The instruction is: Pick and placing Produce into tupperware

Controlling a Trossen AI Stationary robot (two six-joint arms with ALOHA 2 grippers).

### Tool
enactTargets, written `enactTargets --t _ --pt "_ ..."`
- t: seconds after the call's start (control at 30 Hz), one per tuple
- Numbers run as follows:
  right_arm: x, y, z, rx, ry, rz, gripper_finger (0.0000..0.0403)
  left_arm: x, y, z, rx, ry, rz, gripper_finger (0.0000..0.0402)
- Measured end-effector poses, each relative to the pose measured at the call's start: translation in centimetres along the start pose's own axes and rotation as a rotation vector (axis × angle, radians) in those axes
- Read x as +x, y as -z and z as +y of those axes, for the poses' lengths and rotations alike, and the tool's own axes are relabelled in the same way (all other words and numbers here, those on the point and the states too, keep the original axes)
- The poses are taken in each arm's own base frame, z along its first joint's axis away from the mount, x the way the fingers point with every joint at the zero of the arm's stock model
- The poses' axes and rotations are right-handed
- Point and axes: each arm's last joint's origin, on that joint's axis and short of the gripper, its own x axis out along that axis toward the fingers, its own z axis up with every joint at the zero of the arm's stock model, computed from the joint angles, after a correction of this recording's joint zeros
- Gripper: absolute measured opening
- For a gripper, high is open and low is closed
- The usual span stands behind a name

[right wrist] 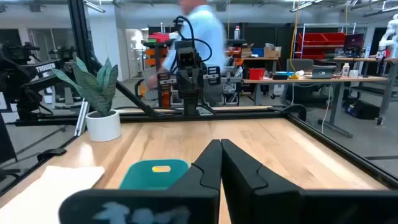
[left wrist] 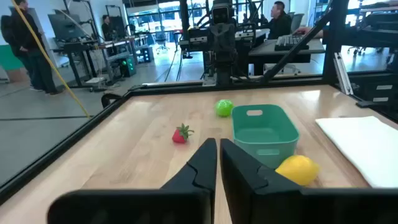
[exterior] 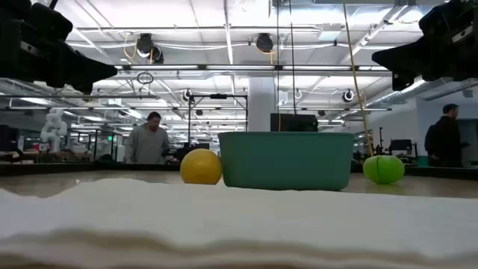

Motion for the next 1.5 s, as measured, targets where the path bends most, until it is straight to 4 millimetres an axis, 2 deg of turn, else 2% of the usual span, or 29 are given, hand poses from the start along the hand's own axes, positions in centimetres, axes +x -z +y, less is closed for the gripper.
enactTargets --t 1.5 --pt "0.0 0.0 0.0 0.0 0.0 0.0 0.0 0.0 -0.01 0.0 0.0 0.0 0.0 0.0026"
